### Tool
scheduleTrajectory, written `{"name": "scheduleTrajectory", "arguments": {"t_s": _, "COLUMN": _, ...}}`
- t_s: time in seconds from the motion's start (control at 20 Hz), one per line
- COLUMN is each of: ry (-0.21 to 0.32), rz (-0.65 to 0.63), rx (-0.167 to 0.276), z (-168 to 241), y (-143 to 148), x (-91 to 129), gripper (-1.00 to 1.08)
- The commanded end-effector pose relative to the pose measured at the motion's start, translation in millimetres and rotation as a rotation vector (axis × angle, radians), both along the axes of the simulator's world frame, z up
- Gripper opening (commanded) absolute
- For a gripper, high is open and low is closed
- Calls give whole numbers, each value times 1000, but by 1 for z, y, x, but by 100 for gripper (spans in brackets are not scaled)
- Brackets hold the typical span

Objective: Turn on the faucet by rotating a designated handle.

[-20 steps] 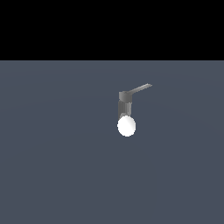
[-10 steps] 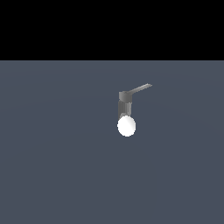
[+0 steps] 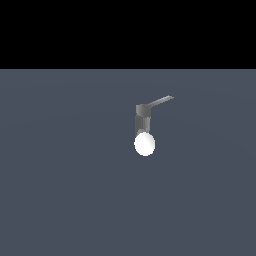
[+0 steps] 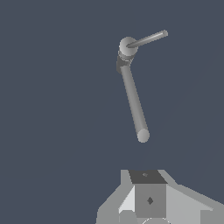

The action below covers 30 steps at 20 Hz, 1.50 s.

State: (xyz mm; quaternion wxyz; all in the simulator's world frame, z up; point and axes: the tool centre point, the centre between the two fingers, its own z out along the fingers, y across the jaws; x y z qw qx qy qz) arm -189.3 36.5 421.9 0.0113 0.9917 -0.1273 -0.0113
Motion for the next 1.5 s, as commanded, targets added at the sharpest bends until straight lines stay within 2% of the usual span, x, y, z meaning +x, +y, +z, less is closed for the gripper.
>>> {"name": "scheduleTrajectory", "arguments": {"t_s": 0.0, "ry": -2, "rz": -67, "rx": 1, "z": -12, "y": 1, "x": 15, "gripper": -100}}
{"name": "scheduleTrajectory", "arguments": {"t_s": 0.75, "ry": -11, "rz": -469, "rx": 4, "z": -84, "y": -13, "x": 106, "gripper": -100}}
{"name": "scheduleTrajectory", "arguments": {"t_s": 1.45, "ry": -21, "rz": -869, "rx": 1, "z": -153, "y": -64, "x": 184, "gripper": -100}}
